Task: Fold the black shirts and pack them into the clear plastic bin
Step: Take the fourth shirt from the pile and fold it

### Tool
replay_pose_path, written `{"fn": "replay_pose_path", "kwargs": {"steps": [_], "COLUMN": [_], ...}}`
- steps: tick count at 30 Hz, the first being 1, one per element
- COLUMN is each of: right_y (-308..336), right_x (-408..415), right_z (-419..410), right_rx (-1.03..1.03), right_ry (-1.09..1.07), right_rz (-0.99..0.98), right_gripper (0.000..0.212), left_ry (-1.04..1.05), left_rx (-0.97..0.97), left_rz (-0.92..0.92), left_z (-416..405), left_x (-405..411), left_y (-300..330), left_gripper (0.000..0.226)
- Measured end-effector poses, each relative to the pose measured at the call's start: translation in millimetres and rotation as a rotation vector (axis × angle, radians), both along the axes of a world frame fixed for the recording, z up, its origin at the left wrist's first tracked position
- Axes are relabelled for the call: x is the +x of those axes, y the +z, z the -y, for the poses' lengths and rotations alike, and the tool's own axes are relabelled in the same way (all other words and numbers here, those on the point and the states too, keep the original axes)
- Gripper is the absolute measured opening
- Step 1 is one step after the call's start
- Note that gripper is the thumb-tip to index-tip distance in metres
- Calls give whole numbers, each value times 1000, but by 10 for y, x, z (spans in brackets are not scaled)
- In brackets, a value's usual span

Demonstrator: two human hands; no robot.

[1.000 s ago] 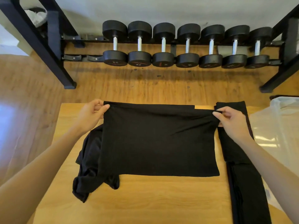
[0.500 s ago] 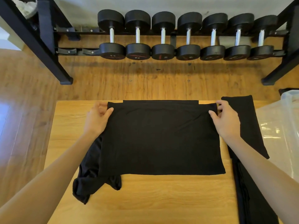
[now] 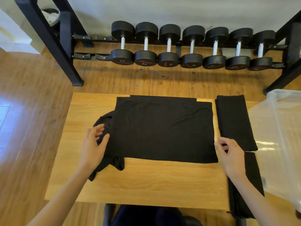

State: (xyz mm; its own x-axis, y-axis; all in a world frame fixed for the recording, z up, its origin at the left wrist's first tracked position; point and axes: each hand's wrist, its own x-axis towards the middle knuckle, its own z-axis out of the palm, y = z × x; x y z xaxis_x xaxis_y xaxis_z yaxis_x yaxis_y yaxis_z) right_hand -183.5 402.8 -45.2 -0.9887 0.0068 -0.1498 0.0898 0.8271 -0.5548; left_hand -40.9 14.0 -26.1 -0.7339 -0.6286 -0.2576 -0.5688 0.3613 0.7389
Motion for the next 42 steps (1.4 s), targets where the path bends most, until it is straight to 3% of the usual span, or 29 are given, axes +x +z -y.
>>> {"fn": "replay_pose_path", "kwargs": {"steps": [7,13,17,23,33,42], "right_y": [-88,-167,-115,22,267,71], "right_x": [403,390,363,346,366,821], "right_z": [-78,-21,-48,-73,-355,-636], "right_rx": [89,6,-158,-338,-322,-149], "right_ry": [-56,-120,-234,-271,-175,-78], "right_rz": [168,292,315,298,153,238], "right_gripper": [40,30,24,18,14,5], "left_ry": [100,169,259,438,251,182], "left_rx": [129,194,252,459,295,327], "left_rz": [109,205,103,-26,-115,137], "left_z": [-248,-373,-424,-440,-458,-689], "left_x": [356,396,423,389,535,983], "left_y": [-22,-37,-24,6,313,109], "left_gripper": [40,46,35,42,19,36]}}
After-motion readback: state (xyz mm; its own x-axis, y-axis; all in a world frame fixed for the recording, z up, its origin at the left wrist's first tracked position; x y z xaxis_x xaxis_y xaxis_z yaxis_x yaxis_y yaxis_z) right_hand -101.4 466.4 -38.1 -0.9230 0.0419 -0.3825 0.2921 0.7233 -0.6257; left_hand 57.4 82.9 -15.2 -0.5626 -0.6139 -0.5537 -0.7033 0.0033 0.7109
